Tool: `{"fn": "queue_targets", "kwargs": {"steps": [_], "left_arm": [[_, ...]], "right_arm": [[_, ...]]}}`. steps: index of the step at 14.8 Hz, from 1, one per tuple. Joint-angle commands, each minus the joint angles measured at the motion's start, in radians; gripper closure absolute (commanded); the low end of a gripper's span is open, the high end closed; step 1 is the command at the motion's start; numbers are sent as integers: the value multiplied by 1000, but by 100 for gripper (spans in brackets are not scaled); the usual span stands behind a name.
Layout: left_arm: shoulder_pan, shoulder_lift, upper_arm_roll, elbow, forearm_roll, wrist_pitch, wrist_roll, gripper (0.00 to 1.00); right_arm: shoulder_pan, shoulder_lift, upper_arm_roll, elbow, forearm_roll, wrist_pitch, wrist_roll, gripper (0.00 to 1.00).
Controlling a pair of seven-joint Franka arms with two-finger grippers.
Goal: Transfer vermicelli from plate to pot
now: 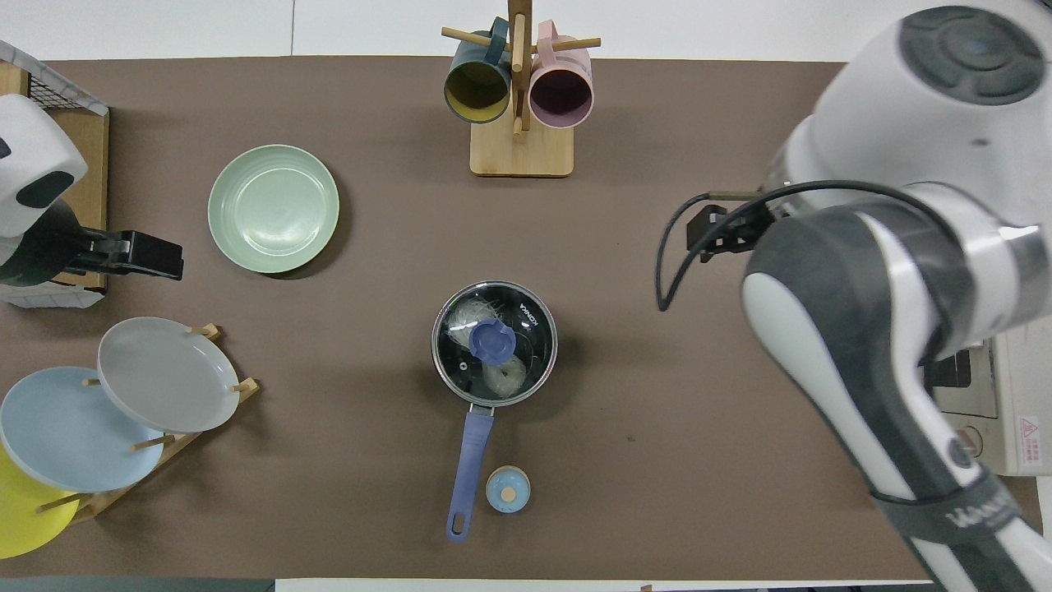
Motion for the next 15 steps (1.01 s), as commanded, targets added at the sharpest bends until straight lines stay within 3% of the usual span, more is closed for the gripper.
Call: {"fn": "queue_targets", "kwargs": {"steps": [1, 4, 7, 15], "left_arm": [[6, -24, -2, -22, 9, 2, -8, 0], [6, -24, -2, -22, 9, 2, -7, 0], [6, -24, -2, -22, 9, 2, -7, 0], [6, -24, -2, -22, 9, 2, -7, 0]], "right_arm": [[-22, -46, -76, 14, 27, -85, -125, 0], [-39, -52, -110, 40, -24, -120, -208, 0], [-72, -131, -123, -70, -29, -124, -233, 0], [-112, -190, -141, -191, -32, -62, -335, 0]]}}
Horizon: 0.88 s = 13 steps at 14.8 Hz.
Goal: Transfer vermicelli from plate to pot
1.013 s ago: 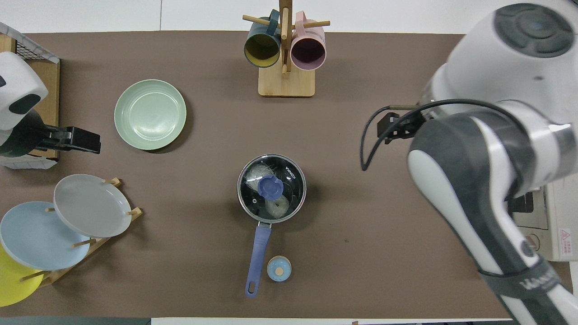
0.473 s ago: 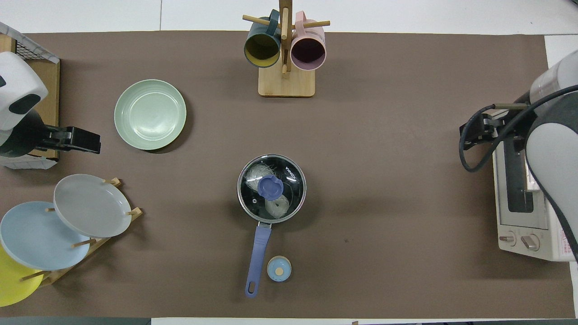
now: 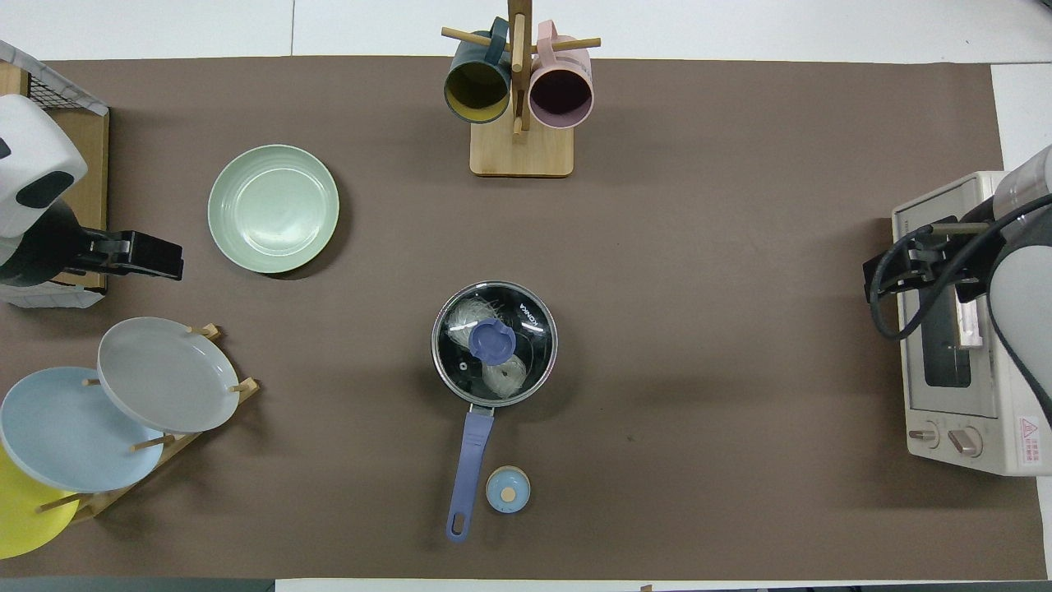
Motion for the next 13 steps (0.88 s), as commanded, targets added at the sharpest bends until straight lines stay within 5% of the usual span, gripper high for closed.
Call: {"fn": "queue_targets", "kwargs": {"steps": [1, 13], "left_arm": [[6, -24, -2, -22, 9, 2, -7, 0], [6, -24, -2, -22, 9, 2, -8, 0]], "right_arm": [[-19, -36, -4, -57, -13, 80, -34, 0], [-91, -24, 5, -38, -14, 108, -53, 0]]}}
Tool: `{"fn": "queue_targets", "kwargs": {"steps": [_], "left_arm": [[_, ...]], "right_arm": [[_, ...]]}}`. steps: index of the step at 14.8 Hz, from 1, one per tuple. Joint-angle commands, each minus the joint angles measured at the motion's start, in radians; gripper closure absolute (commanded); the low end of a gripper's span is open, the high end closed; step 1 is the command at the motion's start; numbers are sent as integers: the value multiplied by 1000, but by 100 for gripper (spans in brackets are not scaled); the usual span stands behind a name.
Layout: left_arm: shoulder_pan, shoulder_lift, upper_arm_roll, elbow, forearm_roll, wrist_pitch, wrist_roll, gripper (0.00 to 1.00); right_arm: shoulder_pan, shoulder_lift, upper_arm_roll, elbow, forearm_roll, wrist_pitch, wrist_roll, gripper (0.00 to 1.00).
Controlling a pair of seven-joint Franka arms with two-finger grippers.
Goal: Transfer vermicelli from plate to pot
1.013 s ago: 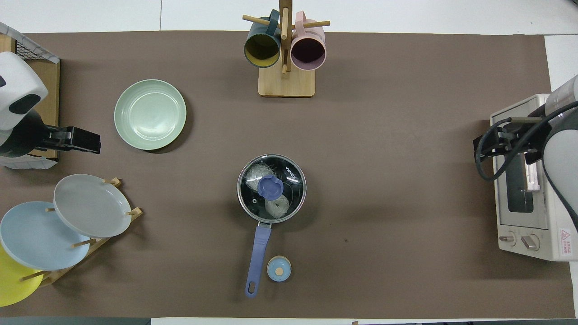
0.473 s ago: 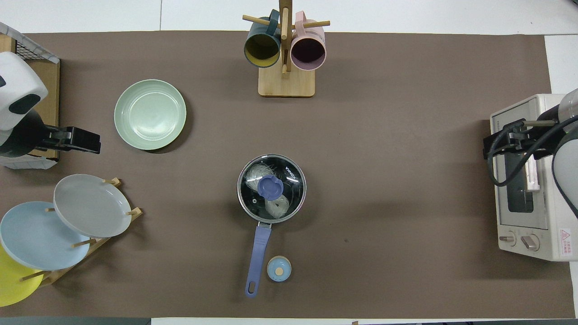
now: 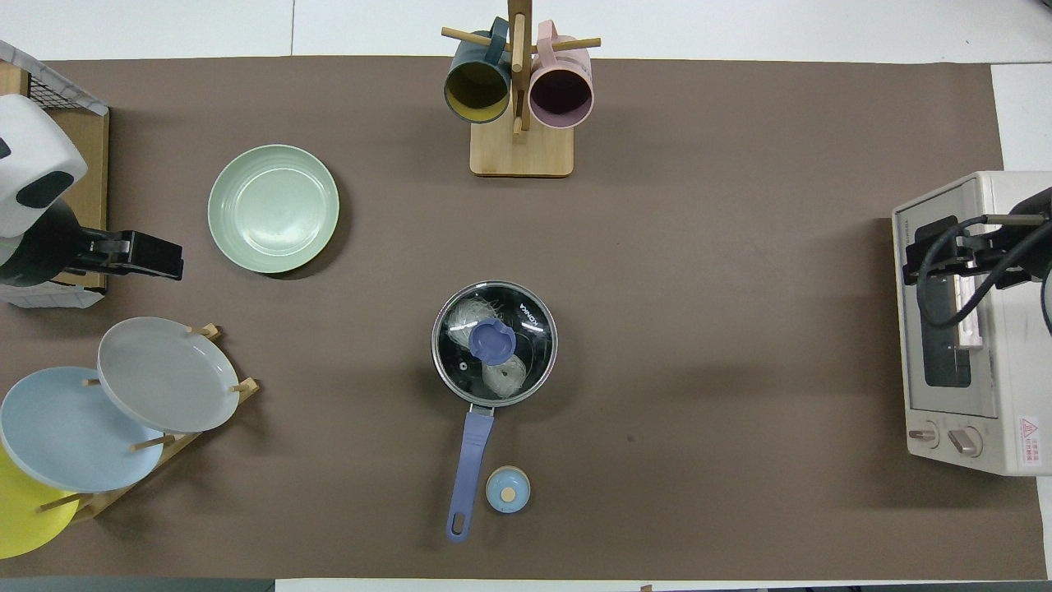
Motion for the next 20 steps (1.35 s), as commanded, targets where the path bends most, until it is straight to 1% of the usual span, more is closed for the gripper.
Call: {"fn": "queue_targets", "kwargs": {"steps": [1, 5, 7, 10, 20], "left_arm": [[6, -24, -2, -22, 9, 1, -7, 0], [6, -24, -2, -22, 9, 2, -8, 0], [6, -24, -2, -22, 9, 2, -7, 0], [6, -24, -2, -22, 9, 2, -8, 0], [6, -24, -2, -22, 9, 2, -7, 0]], "right_arm": [[-39, -13, 24, -16, -5, 16, -33, 0], [-39, -10, 26, 2, 1, 2, -43, 0], [-36, -4, 23, 34, -1, -19, -46, 0], [-36, -4, 23, 24, 2, -10, -61, 0], [-36, -2, 31, 37, 4, -2, -78, 0]]}}
